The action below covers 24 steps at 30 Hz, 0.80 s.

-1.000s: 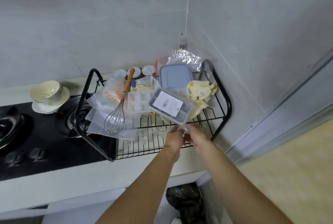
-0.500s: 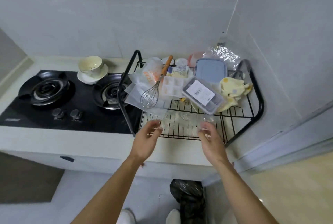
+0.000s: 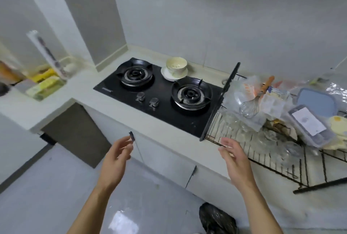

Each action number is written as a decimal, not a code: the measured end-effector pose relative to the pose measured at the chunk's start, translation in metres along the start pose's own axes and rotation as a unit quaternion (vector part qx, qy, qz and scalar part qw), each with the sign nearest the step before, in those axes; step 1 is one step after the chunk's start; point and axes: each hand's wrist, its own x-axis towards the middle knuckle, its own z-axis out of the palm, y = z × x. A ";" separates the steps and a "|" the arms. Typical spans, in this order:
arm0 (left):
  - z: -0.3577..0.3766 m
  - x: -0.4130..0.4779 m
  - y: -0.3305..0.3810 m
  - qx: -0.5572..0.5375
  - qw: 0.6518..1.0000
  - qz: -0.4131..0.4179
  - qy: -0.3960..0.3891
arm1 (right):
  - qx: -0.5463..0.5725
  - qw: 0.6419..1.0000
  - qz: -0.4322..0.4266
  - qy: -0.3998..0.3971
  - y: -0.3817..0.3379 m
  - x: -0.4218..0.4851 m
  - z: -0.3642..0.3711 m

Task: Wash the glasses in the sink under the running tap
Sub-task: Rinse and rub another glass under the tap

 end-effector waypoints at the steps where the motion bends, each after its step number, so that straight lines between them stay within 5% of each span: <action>1: -0.023 -0.002 -0.006 -0.001 1.000 -0.003 0.015 | -0.005 1.000 -0.005 -0.014 -0.006 -0.001 0.017; 13: -0.295 -0.079 -0.093 -0.031 0.967 -0.068 0.243 | -0.023 0.981 -0.063 -0.181 -0.078 -0.043 0.256; 24: -0.422 -0.131 -0.141 -0.069 0.918 -0.126 0.369 | -0.062 0.937 -0.127 -0.321 -0.133 -0.094 0.431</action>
